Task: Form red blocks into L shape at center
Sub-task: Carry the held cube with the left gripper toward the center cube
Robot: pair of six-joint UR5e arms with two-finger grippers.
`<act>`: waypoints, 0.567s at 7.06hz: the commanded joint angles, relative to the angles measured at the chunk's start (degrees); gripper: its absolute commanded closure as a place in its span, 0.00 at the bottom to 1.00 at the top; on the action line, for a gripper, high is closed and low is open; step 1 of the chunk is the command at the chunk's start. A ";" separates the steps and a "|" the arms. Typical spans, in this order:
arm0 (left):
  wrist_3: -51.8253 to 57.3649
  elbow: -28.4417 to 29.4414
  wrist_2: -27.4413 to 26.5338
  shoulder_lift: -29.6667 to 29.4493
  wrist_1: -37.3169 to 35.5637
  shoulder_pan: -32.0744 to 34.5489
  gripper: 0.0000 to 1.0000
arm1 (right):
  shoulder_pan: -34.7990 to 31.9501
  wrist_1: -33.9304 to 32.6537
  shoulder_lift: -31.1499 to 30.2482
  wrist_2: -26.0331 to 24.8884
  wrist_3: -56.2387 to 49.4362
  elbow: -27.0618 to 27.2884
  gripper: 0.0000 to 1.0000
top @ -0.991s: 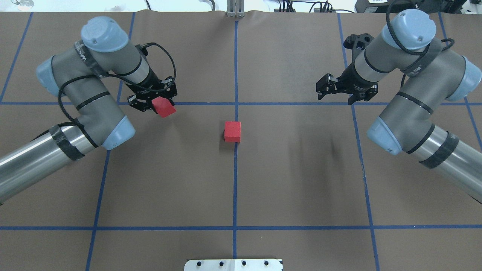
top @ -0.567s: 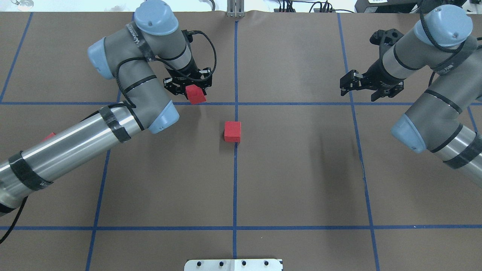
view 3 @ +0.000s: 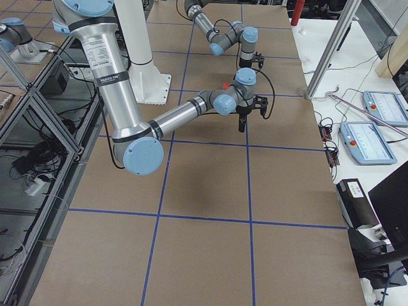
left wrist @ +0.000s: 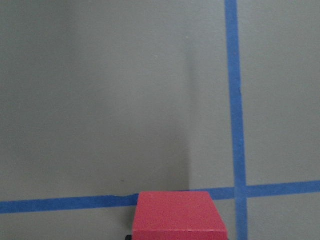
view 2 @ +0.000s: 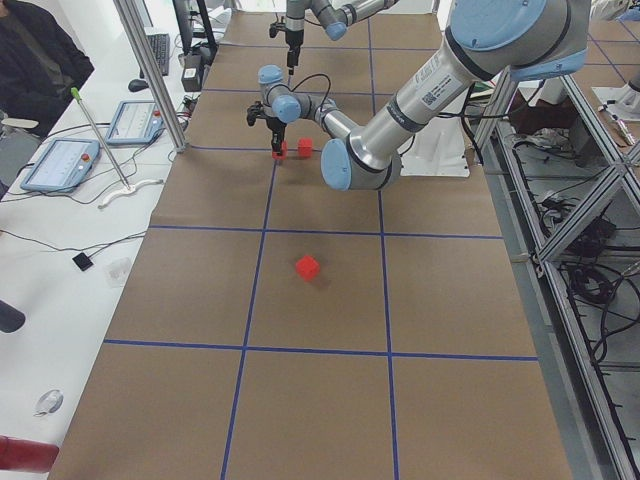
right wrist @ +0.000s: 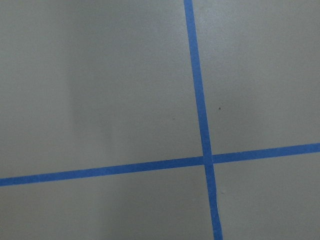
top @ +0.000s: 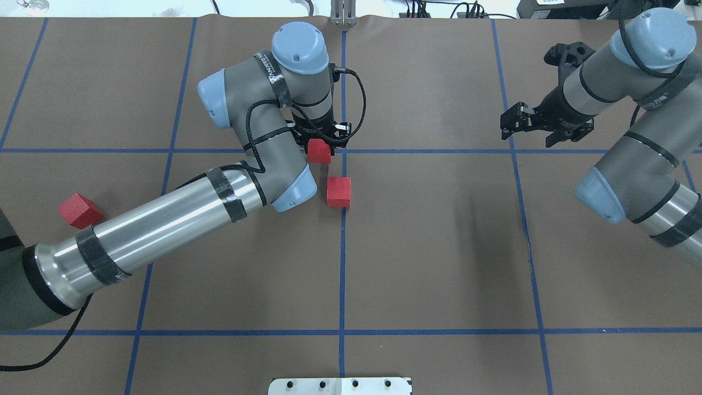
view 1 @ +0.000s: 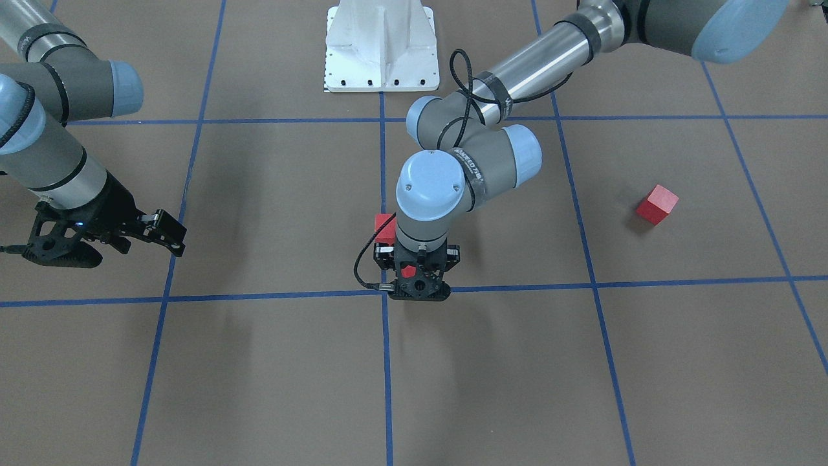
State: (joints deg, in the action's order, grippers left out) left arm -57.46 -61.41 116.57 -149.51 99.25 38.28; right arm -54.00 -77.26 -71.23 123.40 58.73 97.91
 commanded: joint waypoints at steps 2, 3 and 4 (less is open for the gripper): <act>0.15 0.24 -1.60 -1.40 -2.13 -2.32 1.00 | 0.47 0.00 0.03 0.00 -0.02 -0.26 0.00; 0.15 0.68 -3.61 -1.49 -2.13 -3.64 1.00 | 0.73 -0.08 0.03 0.00 -0.02 -0.43 0.00; 0.15 0.77 -3.63 -1.49 -2.13 -3.82 1.00 | 0.82 -0.08 0.03 0.00 -0.02 -0.52 0.00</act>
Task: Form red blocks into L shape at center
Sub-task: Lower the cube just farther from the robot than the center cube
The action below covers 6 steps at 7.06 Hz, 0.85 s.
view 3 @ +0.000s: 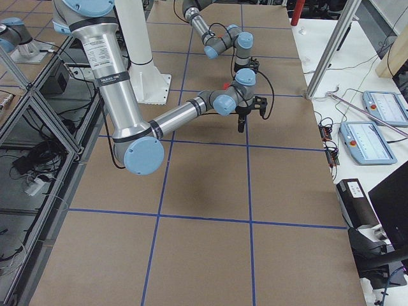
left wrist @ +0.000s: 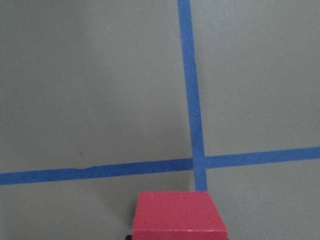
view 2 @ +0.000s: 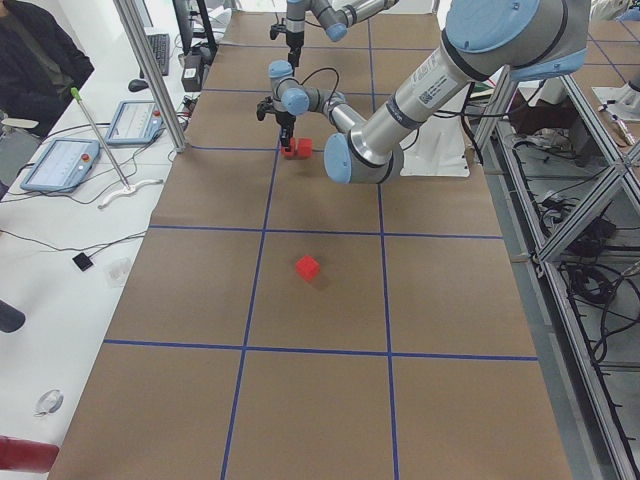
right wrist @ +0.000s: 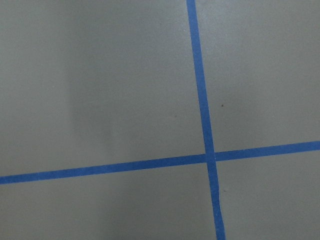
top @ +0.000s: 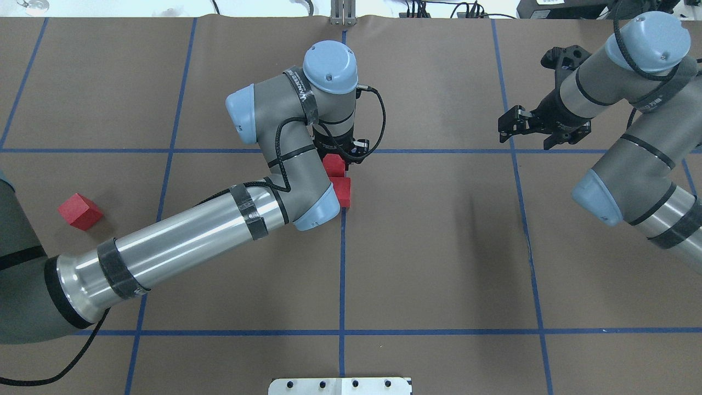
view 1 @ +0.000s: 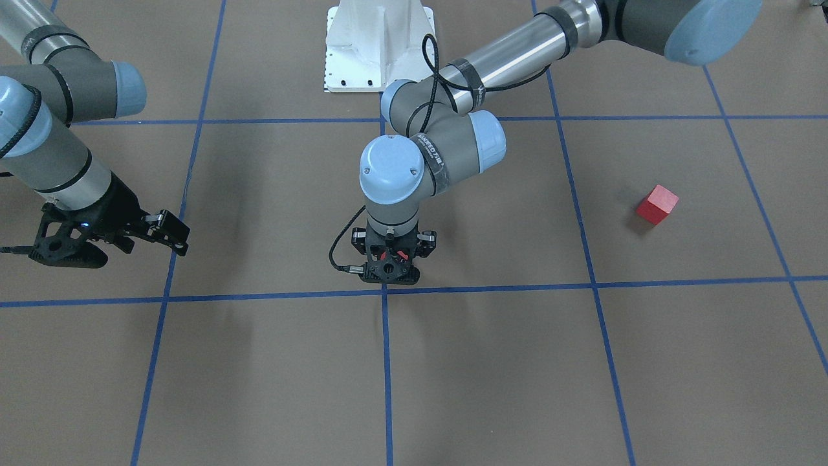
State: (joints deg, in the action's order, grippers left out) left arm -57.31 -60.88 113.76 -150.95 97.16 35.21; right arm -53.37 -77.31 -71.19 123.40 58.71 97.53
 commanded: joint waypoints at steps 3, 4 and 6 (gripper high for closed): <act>-0.26 0.14 -0.82 -0.05 -0.04 -1.02 1.00 | 0.37 -0.03 -0.09 0.00 0.00 -0.15 0.00; -0.78 0.14 -0.74 -0.05 -0.04 -1.02 1.00 | 0.38 -0.03 -0.09 0.00 0.00 -0.24 0.00; -1.05 -0.03 -0.73 -0.13 -0.13 -1.11 1.00 | 0.46 -0.03 -0.09 0.00 0.00 -0.24 0.00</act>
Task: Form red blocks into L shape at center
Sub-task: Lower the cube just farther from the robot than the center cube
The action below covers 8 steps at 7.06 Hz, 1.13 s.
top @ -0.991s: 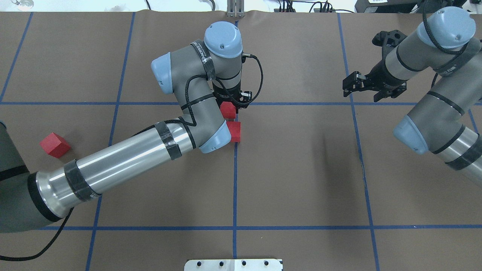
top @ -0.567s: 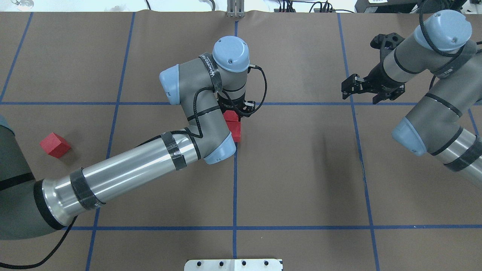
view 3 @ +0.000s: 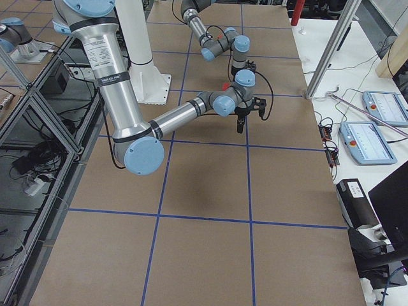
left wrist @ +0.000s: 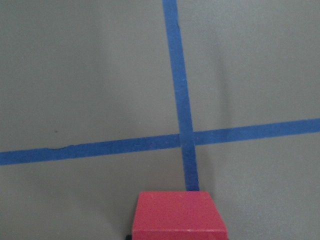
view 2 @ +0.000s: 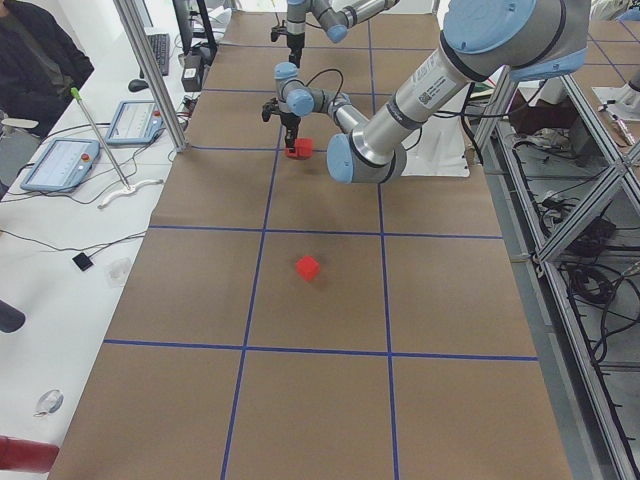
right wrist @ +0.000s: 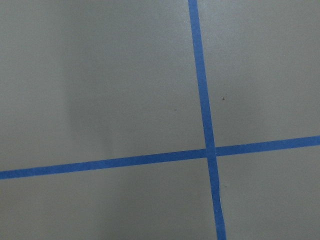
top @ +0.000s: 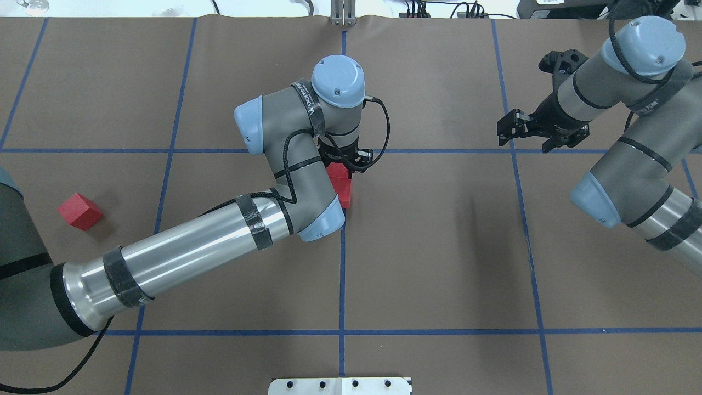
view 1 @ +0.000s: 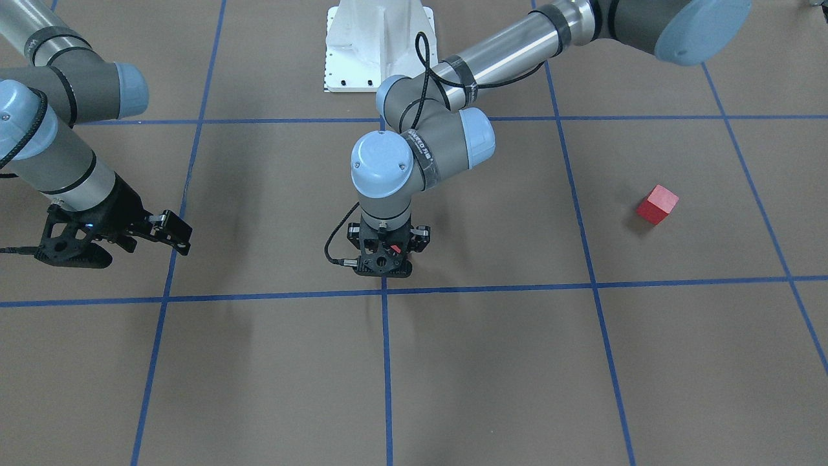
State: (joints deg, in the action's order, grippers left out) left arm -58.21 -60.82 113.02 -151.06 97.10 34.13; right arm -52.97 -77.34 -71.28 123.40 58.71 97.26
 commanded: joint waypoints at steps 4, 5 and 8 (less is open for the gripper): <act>-1.37 -0.09 0.18 0.06 -0.07 -0.12 1.00 | 0.06 0.00 0.09 0.00 0.00 0.03 0.00; -1.55 -0.09 0.19 0.06 -0.07 -0.12 1.00 | 0.06 0.00 0.09 0.00 0.00 0.03 0.00; -2.43 -0.18 0.27 0.15 -0.07 -0.29 1.00 | 0.06 0.00 0.09 0.00 0.00 0.03 0.00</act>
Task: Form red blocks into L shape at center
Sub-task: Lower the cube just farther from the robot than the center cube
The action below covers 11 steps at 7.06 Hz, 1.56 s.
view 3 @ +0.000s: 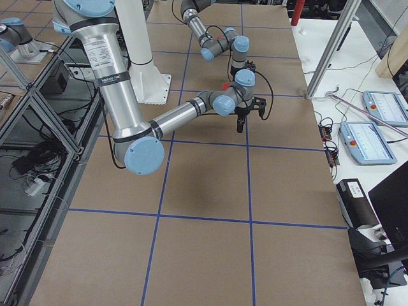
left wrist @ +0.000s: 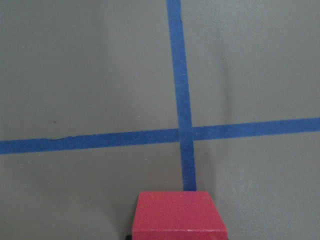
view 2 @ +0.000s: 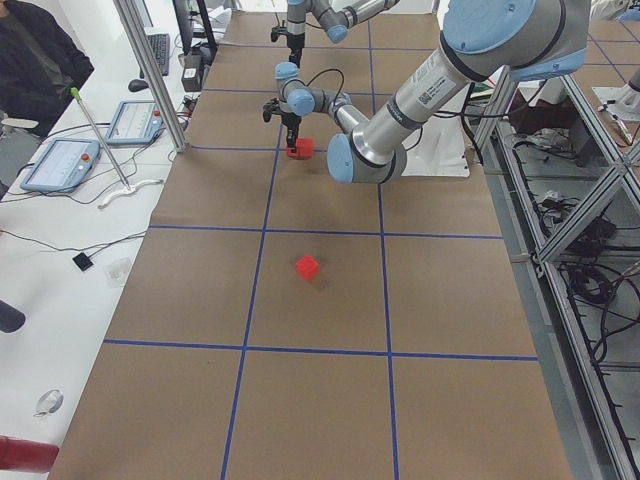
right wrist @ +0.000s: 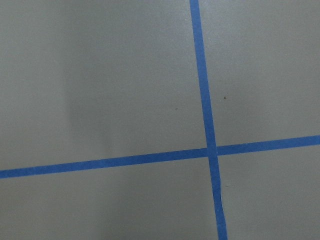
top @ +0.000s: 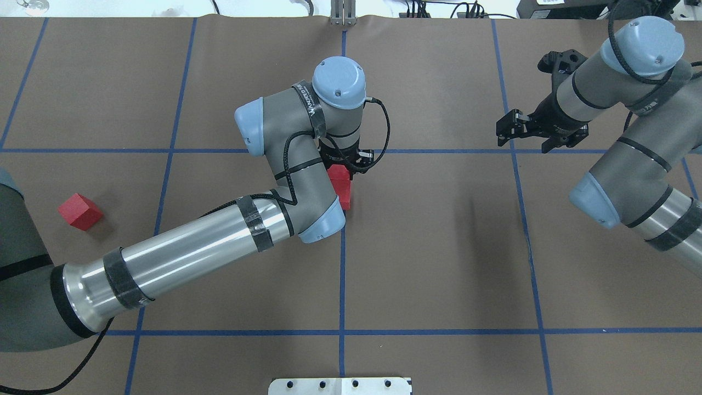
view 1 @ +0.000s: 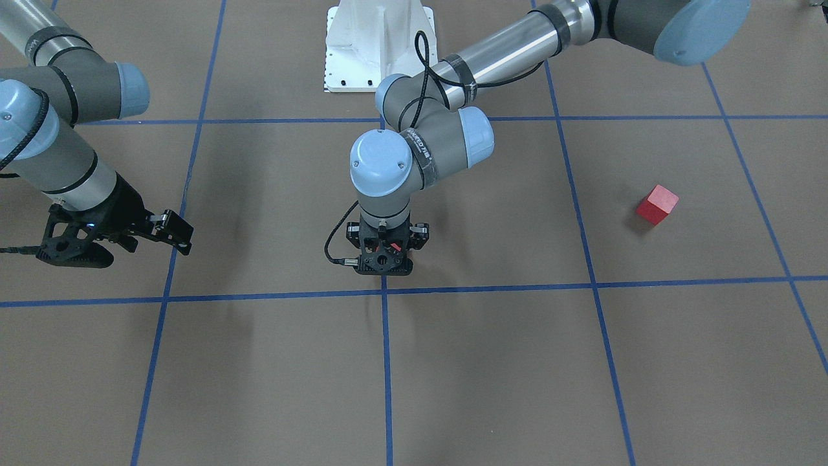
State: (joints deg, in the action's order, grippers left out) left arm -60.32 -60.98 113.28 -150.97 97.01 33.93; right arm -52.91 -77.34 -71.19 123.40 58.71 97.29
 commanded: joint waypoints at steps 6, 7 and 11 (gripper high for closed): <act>-0.33 -0.37 0.19 0.24 0.02 -0.53 0.01 | 0.00 0.09 0.18 0.00 0.17 0.26 0.00; -0.59 -0.45 0.28 0.15 0.02 -0.45 0.00 | 0.00 0.09 0.09 0.00 0.17 0.44 0.00; 0.11 -21.79 5.90 8.17 -9.71 6.93 0.00 | -0.17 0.09 0.00 0.00 0.09 1.14 0.00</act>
State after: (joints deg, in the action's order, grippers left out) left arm -60.63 -72.49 118.01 -148.39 91.20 38.99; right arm -53.02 -77.26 -71.06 123.40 58.83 98.06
